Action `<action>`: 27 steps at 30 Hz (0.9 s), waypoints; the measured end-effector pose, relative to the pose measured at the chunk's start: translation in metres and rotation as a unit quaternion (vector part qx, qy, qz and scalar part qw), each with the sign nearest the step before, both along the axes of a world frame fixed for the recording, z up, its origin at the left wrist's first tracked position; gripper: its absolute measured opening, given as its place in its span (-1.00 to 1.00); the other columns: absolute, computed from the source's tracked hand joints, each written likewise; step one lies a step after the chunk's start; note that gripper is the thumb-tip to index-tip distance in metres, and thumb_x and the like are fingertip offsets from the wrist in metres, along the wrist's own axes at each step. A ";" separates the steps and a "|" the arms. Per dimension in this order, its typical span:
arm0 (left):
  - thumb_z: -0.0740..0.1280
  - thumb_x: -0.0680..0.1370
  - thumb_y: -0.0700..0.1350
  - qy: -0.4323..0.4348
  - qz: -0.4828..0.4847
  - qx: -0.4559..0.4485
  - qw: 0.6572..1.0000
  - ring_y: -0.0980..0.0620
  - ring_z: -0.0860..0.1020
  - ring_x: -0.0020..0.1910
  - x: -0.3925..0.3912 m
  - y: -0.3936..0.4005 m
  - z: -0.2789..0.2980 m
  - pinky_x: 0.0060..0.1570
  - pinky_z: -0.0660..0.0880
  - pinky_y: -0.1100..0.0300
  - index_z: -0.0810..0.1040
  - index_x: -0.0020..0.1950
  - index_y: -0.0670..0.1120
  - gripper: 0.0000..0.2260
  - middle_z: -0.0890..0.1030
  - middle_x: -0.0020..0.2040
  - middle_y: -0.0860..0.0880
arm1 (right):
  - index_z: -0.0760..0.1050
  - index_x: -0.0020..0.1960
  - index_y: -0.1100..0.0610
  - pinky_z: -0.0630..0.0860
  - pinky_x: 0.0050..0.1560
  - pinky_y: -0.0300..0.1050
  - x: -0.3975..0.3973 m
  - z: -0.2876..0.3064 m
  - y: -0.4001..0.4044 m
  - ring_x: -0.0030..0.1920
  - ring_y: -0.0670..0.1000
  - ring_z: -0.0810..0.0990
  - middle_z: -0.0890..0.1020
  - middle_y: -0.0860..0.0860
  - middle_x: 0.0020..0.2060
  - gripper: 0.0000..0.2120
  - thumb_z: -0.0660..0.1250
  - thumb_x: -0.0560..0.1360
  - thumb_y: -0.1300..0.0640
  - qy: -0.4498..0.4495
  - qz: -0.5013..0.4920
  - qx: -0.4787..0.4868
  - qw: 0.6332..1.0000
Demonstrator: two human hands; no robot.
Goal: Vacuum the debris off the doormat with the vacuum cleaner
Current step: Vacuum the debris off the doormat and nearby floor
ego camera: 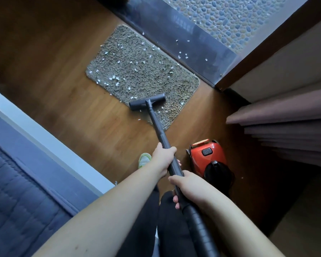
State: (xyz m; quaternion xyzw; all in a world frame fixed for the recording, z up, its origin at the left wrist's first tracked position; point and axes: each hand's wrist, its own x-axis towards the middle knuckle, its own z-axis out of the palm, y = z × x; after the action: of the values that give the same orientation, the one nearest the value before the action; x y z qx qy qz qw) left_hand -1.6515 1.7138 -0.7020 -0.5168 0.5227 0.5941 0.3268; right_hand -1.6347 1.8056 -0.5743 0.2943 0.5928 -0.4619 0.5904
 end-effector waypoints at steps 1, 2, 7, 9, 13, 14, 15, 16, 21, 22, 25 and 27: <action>0.26 0.54 -0.22 -0.009 0.006 0.003 1.000 -0.04 0.54 -0.47 0.000 -0.004 0.000 -0.50 0.51 0.18 0.28 0.40 -0.14 -0.57 0.48 -0.12 -0.21 | 0.30 -0.09 0.17 0.39 -0.57 -0.30 -0.002 0.000 -0.004 -0.63 0.01 0.45 0.47 0.12 -0.50 -0.92 0.17 0.58 0.20 -0.003 0.011 0.001 1.000; 0.26 0.54 -0.21 -0.018 0.009 0.004 1.000 -0.04 0.55 -0.47 0.000 -0.007 0.001 -0.50 0.52 0.19 0.26 0.44 -0.12 -0.53 0.51 -0.11 -0.22 | 0.31 -0.09 0.17 0.39 -0.58 -0.30 -0.003 0.000 -0.007 -0.63 0.01 0.45 0.47 0.12 -0.49 -0.92 0.16 0.58 0.20 -0.006 0.017 0.004 1.000; 0.25 0.55 -0.19 -0.030 0.022 0.027 0.999 -0.06 0.56 -0.44 0.004 -0.013 0.002 -0.43 0.56 0.14 0.04 0.59 0.04 -0.34 0.58 0.00 -0.26 | 0.31 -0.01 0.19 0.40 -0.58 -0.27 -0.001 -0.001 -0.017 -0.63 0.02 0.44 0.47 0.14 -0.49 -0.93 0.18 0.57 0.20 -0.007 0.031 0.028 0.999; 0.25 0.55 -0.18 -0.029 0.027 0.026 0.999 -0.06 0.56 -0.45 0.004 -0.015 0.000 -0.42 0.56 0.13 0.00 0.60 0.06 -0.31 0.57 0.07 -0.26 | 0.30 0.02 0.19 0.40 -0.58 -0.27 0.000 0.000 -0.018 -0.64 0.01 0.44 0.46 0.15 -0.47 -0.91 0.19 0.59 0.19 -0.014 0.030 0.029 0.999; 0.26 0.55 -0.17 -0.032 0.035 0.023 0.999 -0.05 0.57 -0.46 0.005 -0.012 0.001 -0.47 0.55 0.14 -0.02 0.60 0.09 -0.29 0.53 0.22 -0.27 | 0.30 0.05 0.20 0.44 -0.56 -0.23 0.000 -0.003 -0.015 -0.61 0.04 0.44 0.47 0.15 -0.48 -0.90 0.18 0.60 0.18 -0.020 0.052 0.028 0.998; 0.27 0.55 -0.16 -0.035 0.036 0.022 0.998 -0.05 0.57 -0.45 0.006 -0.010 0.000 -0.48 0.55 0.14 -0.01 0.60 0.08 -0.30 0.53 0.23 -0.27 | 0.29 0.05 0.20 0.44 -0.55 -0.22 0.001 -0.005 -0.013 -0.60 0.04 0.44 0.48 0.15 -0.49 -0.90 0.18 0.60 0.18 -0.014 0.056 0.027 0.998; 0.27 0.55 -0.16 -0.034 0.039 0.022 0.998 -0.05 0.57 -0.46 0.007 -0.008 -0.001 -0.49 0.54 0.15 -0.01 0.60 0.08 -0.30 0.53 0.23 -0.28 | 0.29 0.03 0.21 0.44 -0.53 -0.20 0.002 -0.008 -0.011 -0.60 0.05 0.45 0.48 0.14 -0.50 -0.90 0.18 0.59 0.19 -0.007 0.061 0.024 0.998; 0.27 0.56 -0.16 -0.031 0.039 0.024 0.998 -0.05 0.57 -0.46 0.007 -0.006 -0.002 -0.50 0.54 0.15 0.00 0.60 0.06 -0.31 0.53 0.24 -0.28 | 0.29 0.01 0.20 0.45 -0.52 -0.18 0.003 -0.011 -0.009 -0.61 0.05 0.45 0.48 0.13 -0.52 -0.91 0.18 0.59 0.19 -0.002 0.063 0.025 0.998; 0.26 0.42 -0.05 -0.031 0.037 0.006 0.999 -0.23 0.63 0.07 0.012 0.019 -0.012 0.00 0.62 -0.16 -0.08 0.60 0.10 -0.19 0.48 0.32 -0.23 | 0.32 -0.01 0.20 0.45 -0.40 -0.10 0.012 -0.025 0.019 -0.58 0.08 0.44 0.48 0.11 -0.54 -0.87 0.26 0.54 0.20 -0.001 0.062 0.015 0.998; 0.25 0.37 -0.03 -0.030 0.032 0.002 0.999 -0.26 0.59 0.16 0.016 0.027 -0.024 0.08 0.58 -0.20 -0.10 0.59 0.10 -0.15 0.47 0.33 -0.22 | 0.32 -0.02 0.21 0.44 -0.44 -0.12 0.013 -0.025 0.027 -0.58 0.07 0.43 0.47 0.11 -0.54 -0.86 0.28 0.54 0.21 0.003 0.065 0.011 0.998; 0.25 0.36 -0.02 -0.030 0.034 -0.004 0.999 -0.26 0.56 0.22 0.018 0.046 -0.016 0.13 0.56 -0.19 -0.06 0.59 0.04 -0.15 0.46 0.35 -0.20 | 0.33 -0.05 0.22 0.40 -0.55 -0.21 0.013 -0.024 0.049 -0.61 0.06 0.40 0.44 0.11 -0.55 -0.88 0.28 0.54 0.25 0.008 0.079 -0.001 0.997; 0.27 0.47 -0.06 -0.026 0.033 -0.012 0.999 -0.24 0.54 0.24 0.017 0.053 -0.008 0.17 0.54 -0.09 0.02 0.58 -0.01 -0.28 0.43 0.38 -0.17 | 0.33 -0.06 0.23 0.39 -0.57 -0.20 0.011 -0.024 0.061 -0.61 0.05 0.39 0.43 0.12 -0.54 -0.90 0.27 0.55 0.27 0.003 0.079 -0.010 0.997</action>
State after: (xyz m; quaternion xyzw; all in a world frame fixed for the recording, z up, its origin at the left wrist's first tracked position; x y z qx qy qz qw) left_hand -1.6342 1.7672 -0.7104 -0.5528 0.5040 0.5844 0.3143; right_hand -1.6242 1.8662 -0.5979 0.2392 0.6116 -0.4208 0.6258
